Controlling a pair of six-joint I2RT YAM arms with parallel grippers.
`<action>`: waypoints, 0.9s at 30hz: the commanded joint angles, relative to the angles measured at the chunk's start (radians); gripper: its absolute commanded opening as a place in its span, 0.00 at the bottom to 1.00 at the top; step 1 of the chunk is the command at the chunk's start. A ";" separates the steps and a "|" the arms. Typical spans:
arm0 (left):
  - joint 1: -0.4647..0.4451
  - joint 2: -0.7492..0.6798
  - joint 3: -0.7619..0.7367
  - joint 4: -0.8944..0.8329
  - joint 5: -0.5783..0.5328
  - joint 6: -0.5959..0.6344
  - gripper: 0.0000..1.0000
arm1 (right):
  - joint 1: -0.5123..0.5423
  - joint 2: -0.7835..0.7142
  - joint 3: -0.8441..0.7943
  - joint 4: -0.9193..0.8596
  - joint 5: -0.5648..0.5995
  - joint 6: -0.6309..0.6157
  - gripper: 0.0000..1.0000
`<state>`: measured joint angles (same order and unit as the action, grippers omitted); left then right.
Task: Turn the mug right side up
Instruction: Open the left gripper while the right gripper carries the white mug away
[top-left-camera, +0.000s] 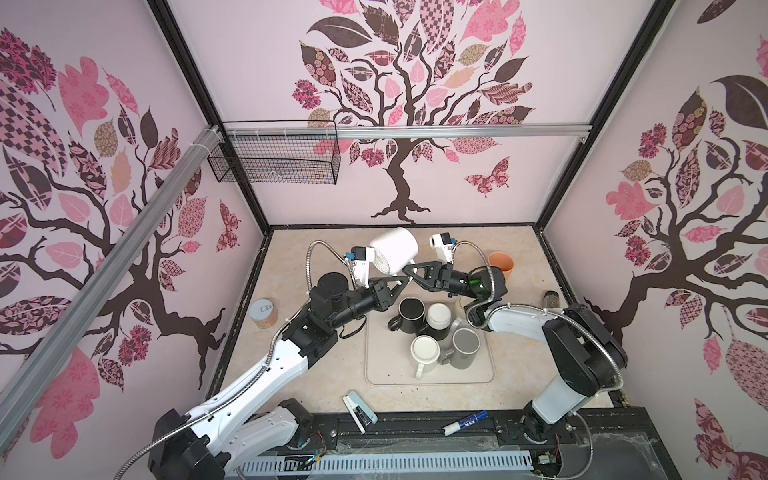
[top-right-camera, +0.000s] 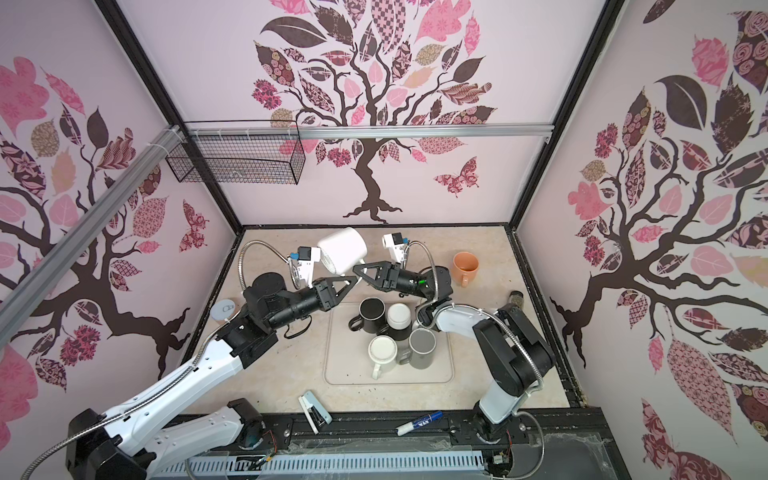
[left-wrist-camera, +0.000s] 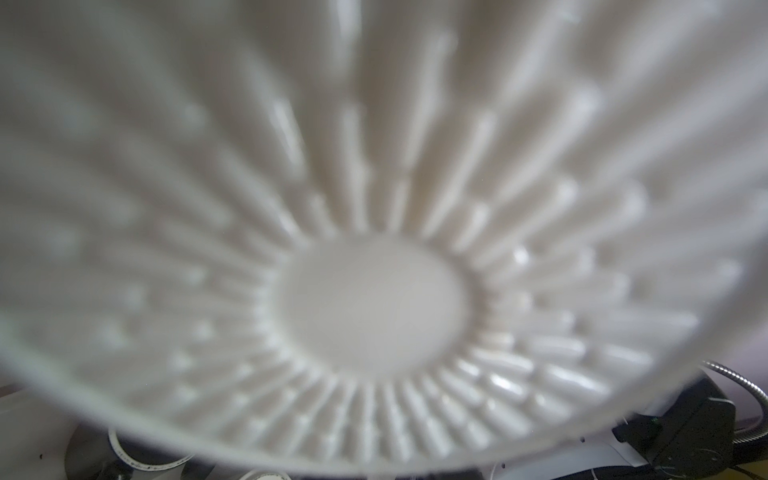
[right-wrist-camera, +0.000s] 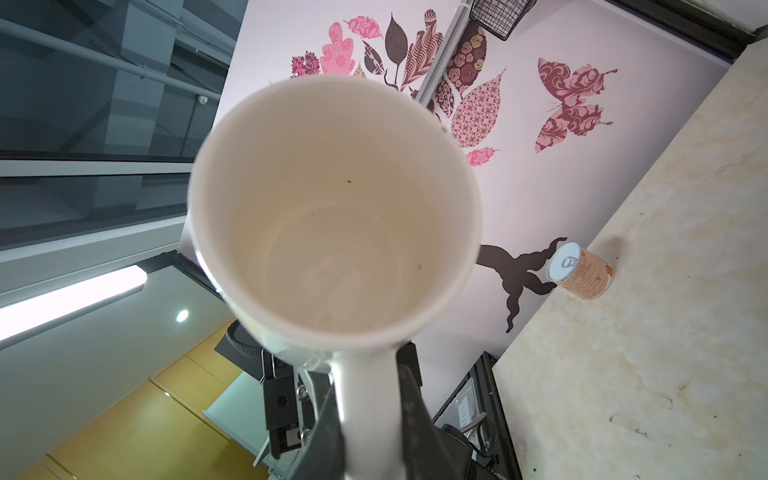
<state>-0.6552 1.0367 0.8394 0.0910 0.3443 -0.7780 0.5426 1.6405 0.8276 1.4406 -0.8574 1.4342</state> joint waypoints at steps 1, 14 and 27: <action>-0.004 0.000 0.082 -0.156 0.030 0.123 0.35 | 0.015 -0.103 0.031 -0.039 0.021 -0.076 0.00; -0.002 -0.250 0.046 -0.511 -0.571 0.301 0.96 | -0.006 -0.208 0.013 -0.356 0.127 -0.267 0.00; -0.001 -0.240 0.017 -0.549 -0.453 0.305 0.95 | -0.101 -0.281 0.128 -1.020 0.498 -0.695 0.00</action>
<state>-0.6590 0.8246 0.8871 -0.4747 -0.1390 -0.4934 0.4515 1.4639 0.8604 0.5686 -0.5488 0.9638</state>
